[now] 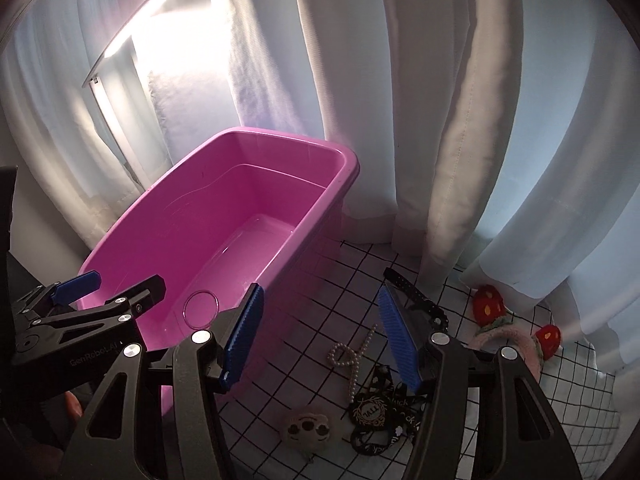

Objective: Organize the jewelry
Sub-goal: 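Withdraw both tools from the tub back over the table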

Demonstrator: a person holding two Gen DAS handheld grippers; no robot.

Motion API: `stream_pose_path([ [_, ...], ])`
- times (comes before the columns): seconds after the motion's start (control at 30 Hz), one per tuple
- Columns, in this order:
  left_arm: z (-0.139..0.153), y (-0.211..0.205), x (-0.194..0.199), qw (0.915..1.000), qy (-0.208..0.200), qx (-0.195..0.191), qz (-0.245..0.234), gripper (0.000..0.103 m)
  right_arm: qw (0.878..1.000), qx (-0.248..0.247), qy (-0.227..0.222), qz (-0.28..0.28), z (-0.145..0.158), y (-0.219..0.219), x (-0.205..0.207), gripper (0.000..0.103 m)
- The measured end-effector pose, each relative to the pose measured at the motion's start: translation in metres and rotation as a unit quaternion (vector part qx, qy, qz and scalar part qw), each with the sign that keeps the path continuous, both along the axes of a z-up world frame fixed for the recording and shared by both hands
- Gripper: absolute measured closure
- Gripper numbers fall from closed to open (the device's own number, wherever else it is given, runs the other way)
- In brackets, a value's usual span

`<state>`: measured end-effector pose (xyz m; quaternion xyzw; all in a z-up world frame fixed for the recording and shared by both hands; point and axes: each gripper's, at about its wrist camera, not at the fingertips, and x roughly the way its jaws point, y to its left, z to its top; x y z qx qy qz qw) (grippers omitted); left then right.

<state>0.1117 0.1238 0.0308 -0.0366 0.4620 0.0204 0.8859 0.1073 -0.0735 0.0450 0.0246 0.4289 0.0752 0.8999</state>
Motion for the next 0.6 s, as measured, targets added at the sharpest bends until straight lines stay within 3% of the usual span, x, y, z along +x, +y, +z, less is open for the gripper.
stream_pose_path([
  [0.6, -0.009, -0.098, -0.061, 0.9959, 0.008, -0.003, -0.09, 0.012, 0.996, 0.004, 0.016, -0.092, -0.022, -0.101, -0.089, 0.046],
])
